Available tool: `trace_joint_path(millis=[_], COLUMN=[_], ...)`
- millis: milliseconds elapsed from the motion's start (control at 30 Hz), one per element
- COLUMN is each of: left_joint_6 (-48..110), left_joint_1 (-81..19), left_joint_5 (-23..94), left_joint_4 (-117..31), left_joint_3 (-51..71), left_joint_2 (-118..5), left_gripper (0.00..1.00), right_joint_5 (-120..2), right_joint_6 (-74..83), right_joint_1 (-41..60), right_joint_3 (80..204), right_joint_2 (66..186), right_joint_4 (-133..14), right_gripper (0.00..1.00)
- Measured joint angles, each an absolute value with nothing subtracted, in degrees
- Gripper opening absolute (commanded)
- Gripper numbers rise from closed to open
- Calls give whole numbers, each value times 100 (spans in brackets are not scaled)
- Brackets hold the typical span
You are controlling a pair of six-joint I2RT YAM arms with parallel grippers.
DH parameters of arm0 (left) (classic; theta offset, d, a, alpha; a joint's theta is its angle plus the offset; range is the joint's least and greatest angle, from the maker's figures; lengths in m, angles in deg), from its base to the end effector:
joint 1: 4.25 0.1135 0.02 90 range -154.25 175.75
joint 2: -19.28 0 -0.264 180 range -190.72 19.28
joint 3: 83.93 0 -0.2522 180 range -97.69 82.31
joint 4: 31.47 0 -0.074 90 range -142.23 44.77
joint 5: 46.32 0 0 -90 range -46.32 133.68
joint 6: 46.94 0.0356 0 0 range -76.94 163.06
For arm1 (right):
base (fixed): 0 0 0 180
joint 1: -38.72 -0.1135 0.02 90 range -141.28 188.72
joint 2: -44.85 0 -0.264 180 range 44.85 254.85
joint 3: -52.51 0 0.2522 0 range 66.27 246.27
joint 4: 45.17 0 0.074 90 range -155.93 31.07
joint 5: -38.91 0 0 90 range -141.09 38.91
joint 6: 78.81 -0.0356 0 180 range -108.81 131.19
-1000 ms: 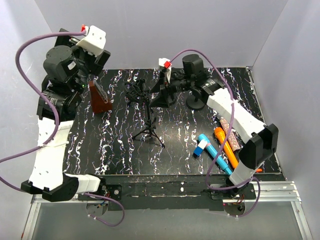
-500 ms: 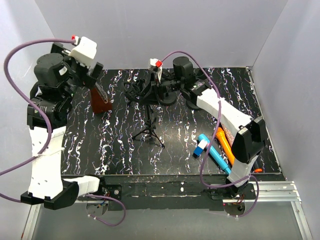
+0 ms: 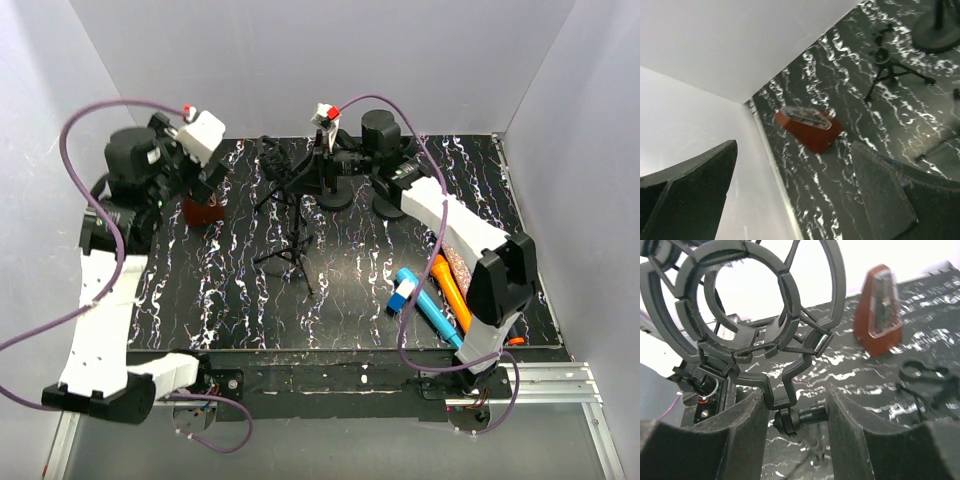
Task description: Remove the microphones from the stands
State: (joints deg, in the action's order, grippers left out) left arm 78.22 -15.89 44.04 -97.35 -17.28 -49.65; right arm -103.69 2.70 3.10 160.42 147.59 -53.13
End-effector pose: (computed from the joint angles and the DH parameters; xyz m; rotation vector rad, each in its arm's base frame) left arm 0.2030 -0.0416 0.4963 0.7728 1.7963 0.2776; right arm 0.3289 0.2705 0.3891 -1.1097 1.3815 1.3078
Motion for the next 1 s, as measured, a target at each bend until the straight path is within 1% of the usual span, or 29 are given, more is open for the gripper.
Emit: trace_joint_path(millis=[100, 200, 233, 300, 367, 433, 633, 700, 900, 1000], left_joint_6=[7841, 7844, 7828, 7671, 7354, 6974, 6154, 6080, 6139, 6309], left_joint_1=[-1580, -1558, -1536, -1486, -1460, -1449, -1447, -1436, -1375, -1377], left_joint_5=[3973, 3387, 3162, 2675, 2233, 1766, 542, 253, -451, -621], left_joint_4=[-9152, -8605, -8487, -8306, -8124, -7904, -7471, -7353, -6938, -6708], left_joint_3=[-480, 1022, 1378, 1837, 2023, 2134, 2517, 2576, 2744, 2755], left_joint_2=[-4309, -3463, -3273, -3087, -3120, -3254, -3942, -4244, -4902, -5177], left_gripper=[92, 83, 79, 74, 69, 67, 66, 64, 54, 52], right_joint_5=[-9744, -9219, -8999, -8717, -8494, -8332, -8485, -8642, -8946, -9112], right_joint_6=[254, 195, 141, 60, -12, -76, -50, 53, 368, 560], right_joint_1=[330, 328, 328, 328, 330, 330, 330, 330, 330, 330], right_joint_3=[15830, 15823, 15832, 15841, 15841, 15841, 15769, 15703, 15471, 15443], right_joint_2=[14378, 14173, 14107, 14002, 13891, 13806, 13703, 13657, 13476, 13432], right_joint_4=[-5698, -6183, -6349, -6609, -6874, -7084, -7250, -7256, -7280, -7387], right_gripper=[1, 1, 1, 1, 1, 1, 1, 1, 1, 1])
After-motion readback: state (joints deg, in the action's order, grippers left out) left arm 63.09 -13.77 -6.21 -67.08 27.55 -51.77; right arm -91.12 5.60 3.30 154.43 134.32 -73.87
